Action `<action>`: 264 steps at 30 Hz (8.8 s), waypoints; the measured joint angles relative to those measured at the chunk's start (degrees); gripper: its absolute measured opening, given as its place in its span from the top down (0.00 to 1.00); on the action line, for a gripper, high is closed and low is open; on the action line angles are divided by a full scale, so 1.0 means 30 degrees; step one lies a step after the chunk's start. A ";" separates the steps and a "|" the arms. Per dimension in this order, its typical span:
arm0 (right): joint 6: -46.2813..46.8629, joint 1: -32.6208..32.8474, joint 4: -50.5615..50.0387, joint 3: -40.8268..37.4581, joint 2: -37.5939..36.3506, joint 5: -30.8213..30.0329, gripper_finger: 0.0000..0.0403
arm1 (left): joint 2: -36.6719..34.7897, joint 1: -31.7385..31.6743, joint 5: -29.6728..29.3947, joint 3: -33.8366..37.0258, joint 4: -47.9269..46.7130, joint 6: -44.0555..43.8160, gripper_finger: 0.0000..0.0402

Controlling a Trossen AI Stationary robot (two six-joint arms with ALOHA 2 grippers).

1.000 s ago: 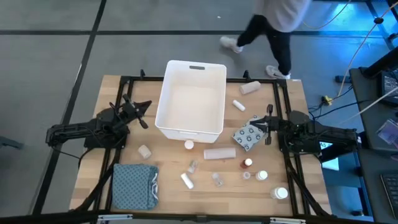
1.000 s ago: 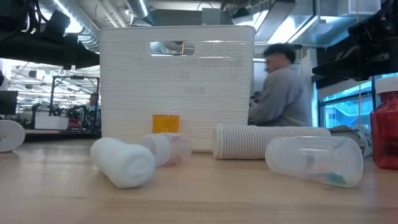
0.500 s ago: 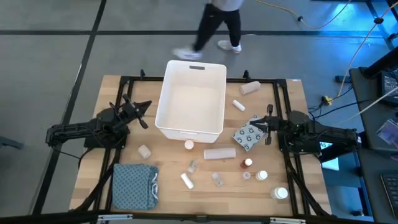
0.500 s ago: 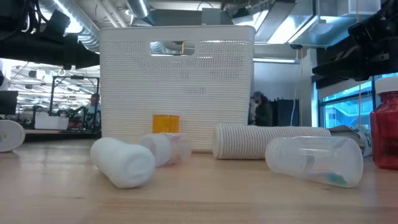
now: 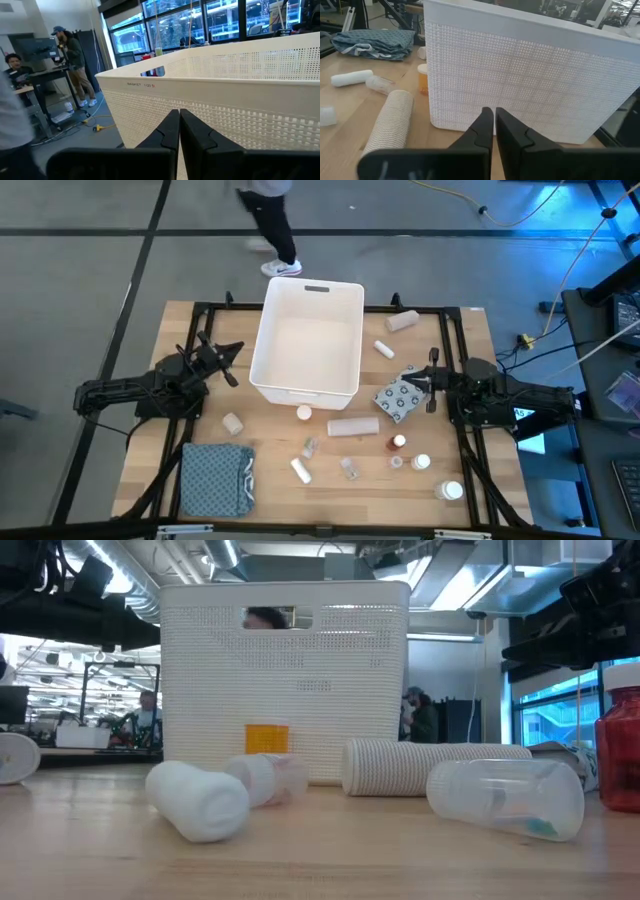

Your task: Pick & place medical supplies in basket/bin

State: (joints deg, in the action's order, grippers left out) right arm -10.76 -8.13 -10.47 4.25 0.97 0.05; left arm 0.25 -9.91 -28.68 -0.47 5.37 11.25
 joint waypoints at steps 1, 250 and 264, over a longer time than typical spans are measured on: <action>0.0000 -0.0004 0.0004 0.0000 0.0001 0.0000 0.94 | 0.0000 0.0000 -0.0001 0.0000 0.0000 0.0000 0.99; -0.2011 -0.6075 -0.7253 3.3244 4.0360 -0.2171 0.68 | -0.0005 0.0000 0.0084 -0.0002 0.2149 0.0962 0.98; -0.1996 -0.6072 -0.6109 3.3244 4.3119 -0.1889 0.68 | 0.0000 0.0000 0.0084 -0.0007 0.2149 0.0968 0.98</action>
State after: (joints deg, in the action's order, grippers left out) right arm -16.75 -26.35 -28.80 103.98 130.33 -5.61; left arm 0.25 -9.91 -28.42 -0.49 11.81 14.15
